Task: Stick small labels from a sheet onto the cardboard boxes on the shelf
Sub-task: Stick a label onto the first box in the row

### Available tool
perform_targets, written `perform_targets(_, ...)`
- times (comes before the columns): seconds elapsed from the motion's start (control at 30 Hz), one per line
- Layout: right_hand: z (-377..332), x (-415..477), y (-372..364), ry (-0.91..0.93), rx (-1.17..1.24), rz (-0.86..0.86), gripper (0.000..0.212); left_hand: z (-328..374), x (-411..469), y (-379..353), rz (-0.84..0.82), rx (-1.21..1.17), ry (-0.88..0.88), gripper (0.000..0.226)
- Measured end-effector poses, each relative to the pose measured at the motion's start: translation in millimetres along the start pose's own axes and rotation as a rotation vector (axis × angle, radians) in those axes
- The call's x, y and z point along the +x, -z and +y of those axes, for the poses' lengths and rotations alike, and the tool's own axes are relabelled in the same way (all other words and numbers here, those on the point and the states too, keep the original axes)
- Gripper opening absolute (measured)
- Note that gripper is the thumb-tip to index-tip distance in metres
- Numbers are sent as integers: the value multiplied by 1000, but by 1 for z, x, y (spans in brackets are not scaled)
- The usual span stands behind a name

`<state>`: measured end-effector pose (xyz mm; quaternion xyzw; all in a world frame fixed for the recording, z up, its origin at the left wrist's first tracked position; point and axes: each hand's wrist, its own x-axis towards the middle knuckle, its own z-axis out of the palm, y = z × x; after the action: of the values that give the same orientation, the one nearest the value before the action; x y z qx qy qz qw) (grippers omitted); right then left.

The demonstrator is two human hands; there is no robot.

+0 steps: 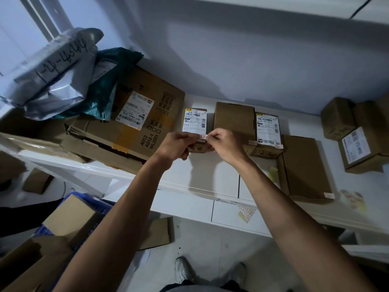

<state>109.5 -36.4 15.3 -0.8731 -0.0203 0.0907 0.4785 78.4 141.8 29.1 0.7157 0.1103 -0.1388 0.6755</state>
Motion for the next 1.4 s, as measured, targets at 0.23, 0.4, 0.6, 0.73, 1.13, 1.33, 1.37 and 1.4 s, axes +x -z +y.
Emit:
perform_targets(0.23,-3,-1,13,-38,31,-11,25,-5,7,-3,175,-4,-93,25)
perform_targets(0.4,-8,-3,14,-61,67,-62,23,-9,11,-6,400,709,-269,52)
perform_targets(0.6,-5,-3,9,-42,-52,-21,20,-14,6,-15,378,973,-181,57)
perform_targets(0.73,-7,-10,9,29,-222,63,14,-15,5,-10,358,967,-184,52)
perform_targets(1.13,5,-24,7,-107,168,-52,10,-31,-11,-8,331,907,-255,49)
perform_targets(1.33,8,-22,8,-157,229,-88,12,-33,-14,-7,402,838,-309,43)
perform_targets(1.37,6,-22,9,-155,224,-90,11,-33,-14,-7,418,823,-340,39)
perform_targets(1.4,4,-21,10,-154,216,-94,11,-32,-12,-6,433,813,-375,36)
